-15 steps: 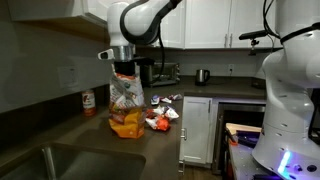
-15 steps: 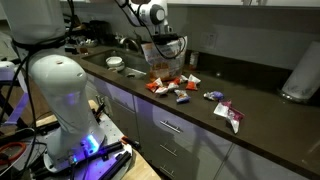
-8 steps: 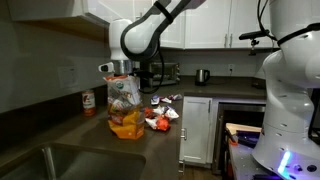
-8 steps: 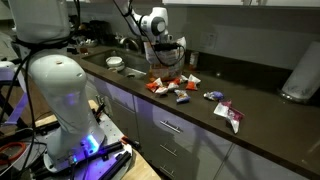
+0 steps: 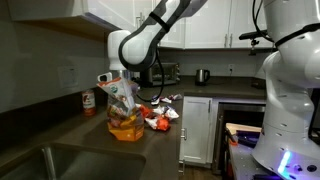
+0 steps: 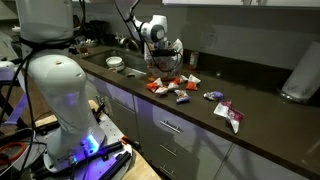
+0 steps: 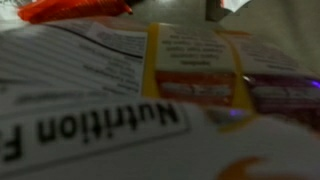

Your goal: Remove two small packets from the pack on the countertop

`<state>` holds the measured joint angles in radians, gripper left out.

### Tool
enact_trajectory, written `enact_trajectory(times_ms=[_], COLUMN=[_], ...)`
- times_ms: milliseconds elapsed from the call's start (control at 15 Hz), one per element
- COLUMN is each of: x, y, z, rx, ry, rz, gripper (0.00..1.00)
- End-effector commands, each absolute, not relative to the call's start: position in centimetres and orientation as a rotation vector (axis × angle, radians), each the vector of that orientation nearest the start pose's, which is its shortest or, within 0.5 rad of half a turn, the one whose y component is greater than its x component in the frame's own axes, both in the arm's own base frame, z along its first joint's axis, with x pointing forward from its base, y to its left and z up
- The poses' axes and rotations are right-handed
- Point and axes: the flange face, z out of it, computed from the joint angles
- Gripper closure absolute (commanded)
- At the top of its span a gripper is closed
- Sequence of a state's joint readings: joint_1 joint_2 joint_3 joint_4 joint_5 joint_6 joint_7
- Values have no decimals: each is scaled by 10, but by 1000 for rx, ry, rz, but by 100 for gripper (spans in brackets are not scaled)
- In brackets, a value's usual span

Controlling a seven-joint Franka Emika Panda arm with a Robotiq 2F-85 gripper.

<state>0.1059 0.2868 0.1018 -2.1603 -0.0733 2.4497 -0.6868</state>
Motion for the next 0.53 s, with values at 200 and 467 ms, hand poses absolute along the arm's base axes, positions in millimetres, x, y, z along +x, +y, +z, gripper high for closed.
enact_trajectory(times_ms=[200, 467], x=[544, 536], y=[118, 123], z=[246, 268], rx=[-2856, -2884], ry=[-1375, -1331], rz=[127, 194], gripper=[26, 53])
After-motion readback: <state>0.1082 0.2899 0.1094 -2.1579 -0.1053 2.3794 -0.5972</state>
